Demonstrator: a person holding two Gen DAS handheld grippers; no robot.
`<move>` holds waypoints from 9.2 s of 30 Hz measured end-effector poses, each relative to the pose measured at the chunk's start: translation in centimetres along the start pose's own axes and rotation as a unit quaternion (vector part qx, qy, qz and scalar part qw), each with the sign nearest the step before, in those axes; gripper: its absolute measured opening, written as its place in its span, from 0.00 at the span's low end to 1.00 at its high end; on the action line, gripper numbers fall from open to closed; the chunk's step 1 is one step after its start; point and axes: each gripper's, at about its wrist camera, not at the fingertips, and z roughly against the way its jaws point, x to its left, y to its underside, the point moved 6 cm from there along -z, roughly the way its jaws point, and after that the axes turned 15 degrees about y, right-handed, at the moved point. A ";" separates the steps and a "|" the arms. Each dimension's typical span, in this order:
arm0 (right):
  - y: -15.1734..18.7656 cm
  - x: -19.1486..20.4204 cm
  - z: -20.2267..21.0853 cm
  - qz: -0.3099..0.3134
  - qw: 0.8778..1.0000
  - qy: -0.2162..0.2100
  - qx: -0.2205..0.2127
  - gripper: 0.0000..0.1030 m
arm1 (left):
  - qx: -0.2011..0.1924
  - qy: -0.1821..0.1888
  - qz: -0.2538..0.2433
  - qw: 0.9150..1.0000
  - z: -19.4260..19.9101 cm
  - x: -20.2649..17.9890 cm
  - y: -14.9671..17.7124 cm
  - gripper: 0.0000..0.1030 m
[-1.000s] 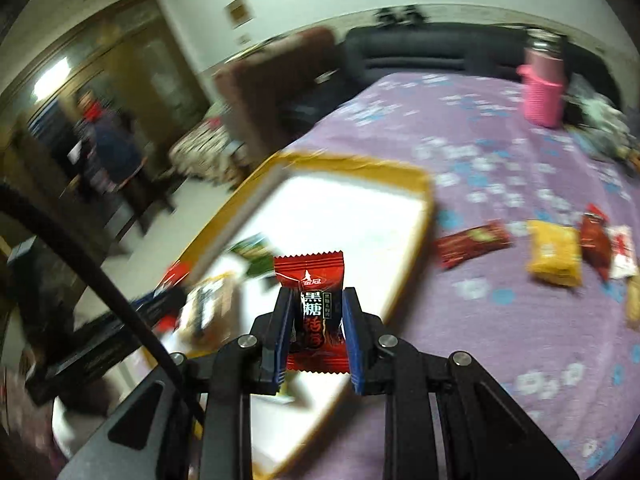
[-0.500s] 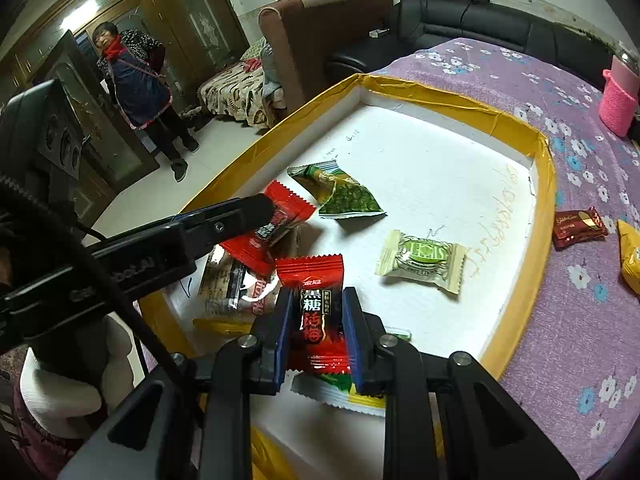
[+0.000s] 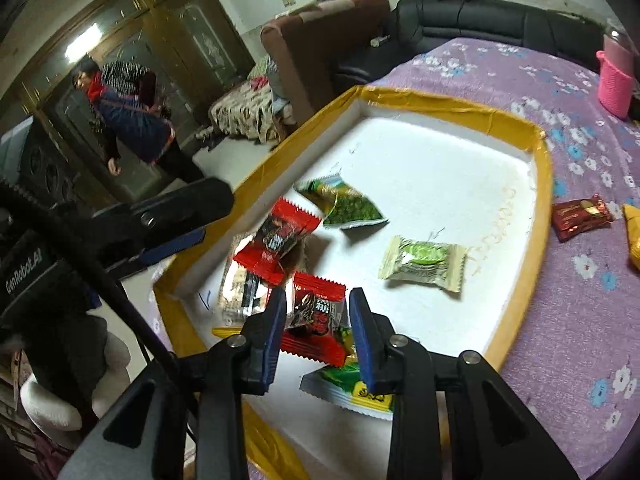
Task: Organize snacks
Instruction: 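Open both tools to drop the red candies into the tray, then grasp the cream biscuit pack with the right tool while the left tool grasps the yellow cracker pack, then carry both packs over the tray and open both tools to drop them, then grasp the red-gold candy with the right tool while the left tool grasps a red chocolate bar, then carry both candies over the tray and open both tools to drop them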
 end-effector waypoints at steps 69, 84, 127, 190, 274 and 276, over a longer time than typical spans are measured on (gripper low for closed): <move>4.4 -40.5 6.2 -0.234 0.934 0.269 -0.039 0.38 | 0.267 -0.067 -0.270 0.923 -32.4 -18.6 8.7 0.57; 4.3 -39.3 5.7 -0.168 0.926 0.336 -0.027 0.32 | 0.238 -0.056 -0.261 0.934 -28.7 -18.8 8.5 0.47; -3.8 -13.3 5.4 -0.076 0.991 0.078 -0.083 0.31 | 0.039 -0.092 -0.068 0.993 -5.4 -2.0 1.1 0.47; 3.5 -12.2 12.1 -0.116 0.966 0.163 -0.162 0.46 | -0.038 -0.149 -0.273 0.950 -0.9 -15.3 7.6 0.87; 0.0 -29.5 1.7 -0.042 0.990 0.132 -0.008 0.62 | 0.336 -0.072 -0.329 0.880 -29.1 -15.1 6.6 0.30; 0.1 -29.3 1.6 -0.038 0.990 0.132 -0.010 0.64 | 0.333 -0.065 -0.323 0.883 -28.9 -15.2 6.7 0.28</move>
